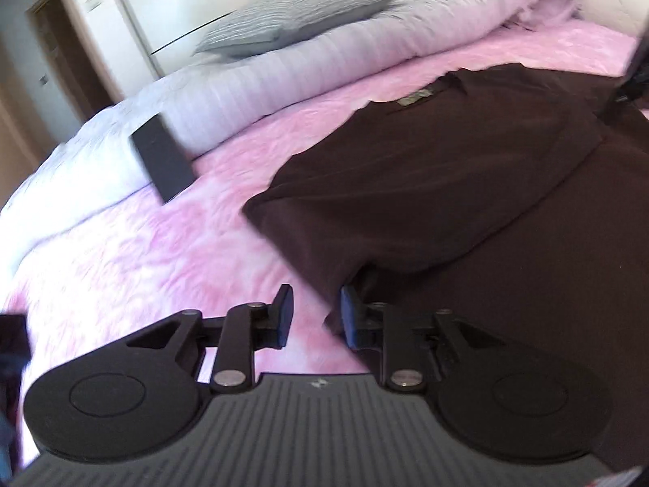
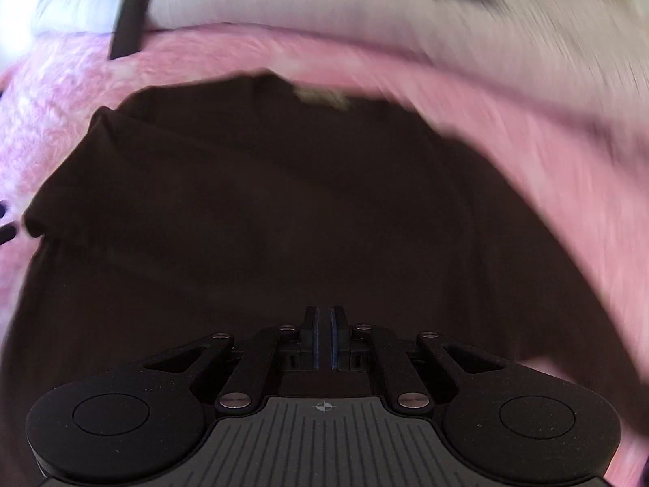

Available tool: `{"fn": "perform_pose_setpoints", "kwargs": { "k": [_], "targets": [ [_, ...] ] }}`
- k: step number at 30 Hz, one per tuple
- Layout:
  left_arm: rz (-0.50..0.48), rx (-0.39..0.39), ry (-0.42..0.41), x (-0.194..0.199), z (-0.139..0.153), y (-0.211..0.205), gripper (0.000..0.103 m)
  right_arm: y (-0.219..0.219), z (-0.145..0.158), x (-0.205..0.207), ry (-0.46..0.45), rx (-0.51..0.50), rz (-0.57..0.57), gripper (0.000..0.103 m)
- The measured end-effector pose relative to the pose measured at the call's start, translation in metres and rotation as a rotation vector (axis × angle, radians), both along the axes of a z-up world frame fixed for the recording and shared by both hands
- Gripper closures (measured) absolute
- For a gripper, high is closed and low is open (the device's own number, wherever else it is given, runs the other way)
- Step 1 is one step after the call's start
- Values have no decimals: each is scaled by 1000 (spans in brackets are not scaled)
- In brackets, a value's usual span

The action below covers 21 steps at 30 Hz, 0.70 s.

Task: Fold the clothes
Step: 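Grasp the folded sleeve with the right gripper and lay it flat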

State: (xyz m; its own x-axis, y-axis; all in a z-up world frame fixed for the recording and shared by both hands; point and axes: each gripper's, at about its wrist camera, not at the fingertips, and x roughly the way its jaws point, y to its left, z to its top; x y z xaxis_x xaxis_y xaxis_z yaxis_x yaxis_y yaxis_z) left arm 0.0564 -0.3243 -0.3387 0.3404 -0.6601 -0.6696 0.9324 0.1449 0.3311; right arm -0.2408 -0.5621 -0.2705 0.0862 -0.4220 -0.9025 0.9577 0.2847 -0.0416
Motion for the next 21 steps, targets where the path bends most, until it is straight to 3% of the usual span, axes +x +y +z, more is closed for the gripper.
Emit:
{"fn": "perform_pose_setpoints", "kwargs": {
  "k": [5, 10, 13, 17, 19, 20, 21],
  "targets": [
    [6, 34, -64, -6, 2, -14, 80, 12, 1, -35, 34, -85, -71, 98],
    [87, 73, -110, -32, 13, -15, 80, -13, -13, -53, -99, -113, 21, 98],
    [114, 93, -142, -61, 20, -19, 80, -38, -28, -63, -177, -71, 85, 103],
    [114, 107, -148, -104, 24, -43, 80, -44, -32, -75, -195, -97, 130, 101],
    [105, 114, -143, -122, 24, -62, 80, -42, -29, -85, -214, -118, 136, 69],
    [99, 112, -136, -130, 24, -72, 80, -42, -28, -92, -236, -109, 133, 29],
    [86, 107, -131, -138, 25, -82, 80, -41, -27, -98, -255, -105, 124, 11]
  ]
}}
